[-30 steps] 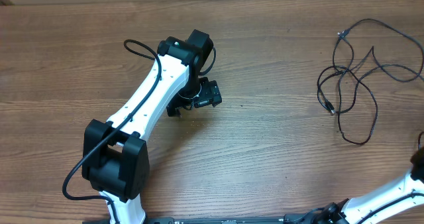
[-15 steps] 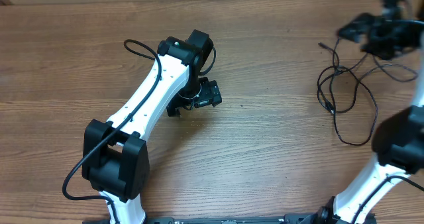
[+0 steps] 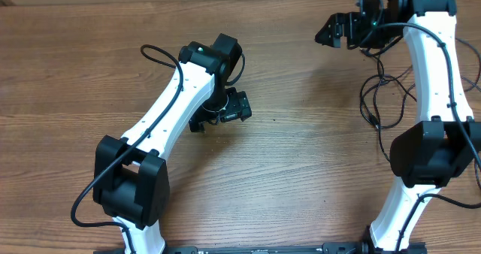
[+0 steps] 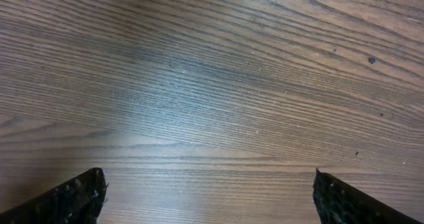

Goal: Untangle cables

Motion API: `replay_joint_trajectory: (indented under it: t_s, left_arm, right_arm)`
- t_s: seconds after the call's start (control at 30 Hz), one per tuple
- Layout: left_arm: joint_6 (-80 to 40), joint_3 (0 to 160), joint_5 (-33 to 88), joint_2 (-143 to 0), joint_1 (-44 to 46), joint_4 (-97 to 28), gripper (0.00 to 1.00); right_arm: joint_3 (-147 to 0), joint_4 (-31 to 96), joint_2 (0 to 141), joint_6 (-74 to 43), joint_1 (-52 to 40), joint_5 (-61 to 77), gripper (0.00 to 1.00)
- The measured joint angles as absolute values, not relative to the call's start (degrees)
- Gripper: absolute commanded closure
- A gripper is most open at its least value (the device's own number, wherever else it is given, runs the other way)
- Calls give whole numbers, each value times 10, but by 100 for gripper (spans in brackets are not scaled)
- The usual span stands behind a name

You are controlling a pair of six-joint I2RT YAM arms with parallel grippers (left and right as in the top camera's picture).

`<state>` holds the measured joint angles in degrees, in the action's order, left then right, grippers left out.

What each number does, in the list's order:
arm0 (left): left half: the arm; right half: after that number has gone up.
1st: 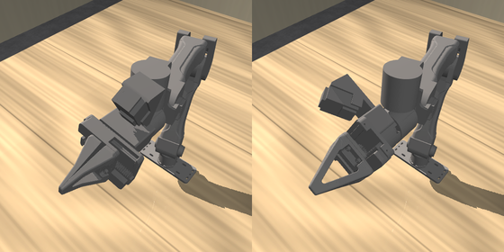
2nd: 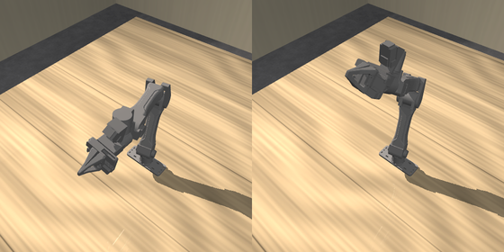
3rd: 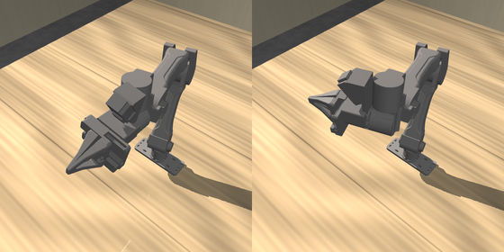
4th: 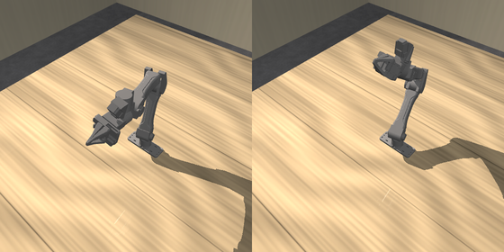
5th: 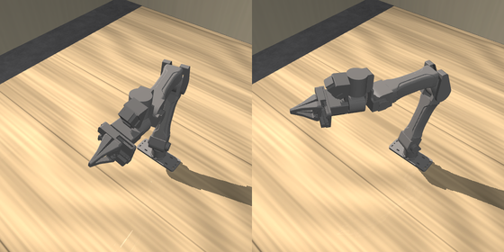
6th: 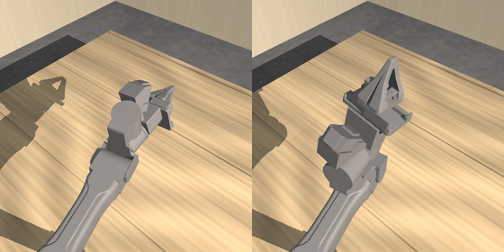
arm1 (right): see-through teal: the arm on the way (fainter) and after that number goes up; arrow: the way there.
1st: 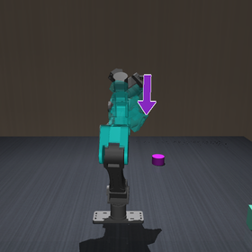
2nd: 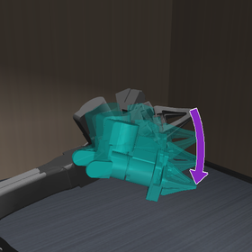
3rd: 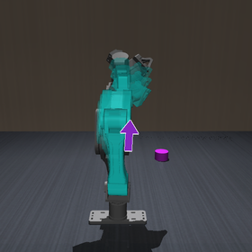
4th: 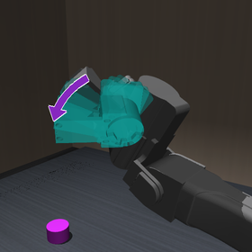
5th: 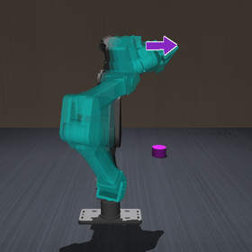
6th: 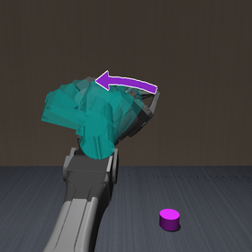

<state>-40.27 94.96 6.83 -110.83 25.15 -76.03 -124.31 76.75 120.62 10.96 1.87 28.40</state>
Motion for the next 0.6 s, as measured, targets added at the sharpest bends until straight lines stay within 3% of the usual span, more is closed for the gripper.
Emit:
replay_joint_trajectory:
  t_s: [0.6]
  left_arm:
    - [-403,950,68,-1108,251,-761,0]
  right_arm:
    - [-1243,768,1206,110,8,281,0]
